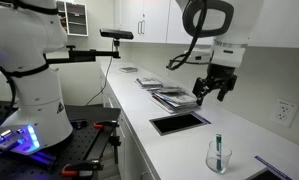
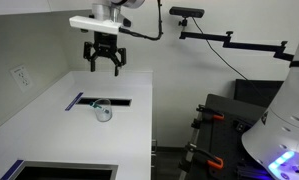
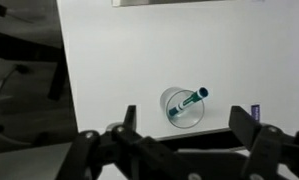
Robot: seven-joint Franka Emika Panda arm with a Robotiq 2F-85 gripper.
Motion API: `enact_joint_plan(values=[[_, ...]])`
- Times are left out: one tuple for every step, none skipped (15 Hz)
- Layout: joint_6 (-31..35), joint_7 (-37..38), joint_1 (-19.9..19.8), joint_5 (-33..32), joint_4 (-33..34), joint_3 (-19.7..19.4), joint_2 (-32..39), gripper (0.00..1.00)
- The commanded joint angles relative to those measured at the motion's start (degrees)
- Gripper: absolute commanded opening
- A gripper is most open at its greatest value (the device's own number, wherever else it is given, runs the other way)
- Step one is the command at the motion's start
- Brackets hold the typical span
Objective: Pick the marker from the cup and put it on the counter
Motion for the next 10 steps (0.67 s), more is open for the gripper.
enact_joint_plan(values=[[3.5,5.7,0.6,5.4,3.0,-1.2,6.8,0.86],[3.4,5.3,0.2,7.4,4.4,-1.0,9.0,0.85],[3.7,5.7,0.1,8.5,6.2,-1.2,11.4,0.81],[3.1,5.2,-0.3,10.0,8.1,-1.1,13.5,0.74],[1.9,4.6,-0.7,11.1,10.6,-1.0,15.9,0.76],[1.6,5.2,-0.6,11.3,12.5,-1.3,17.8,0.74],[1.2,5.2,-0.8,11.6,14.4,-1.4,19.6,0.74],[1.0,5.5,-0.9,11.8,16.0,-1.7,21.3,0.73],[0.8,5.6,-1.2,12.2,17.4,-1.7,22.8,0.73],[0.5,6.1,-1.4,12.3,18.6,-1.8,24.1,0.7]])
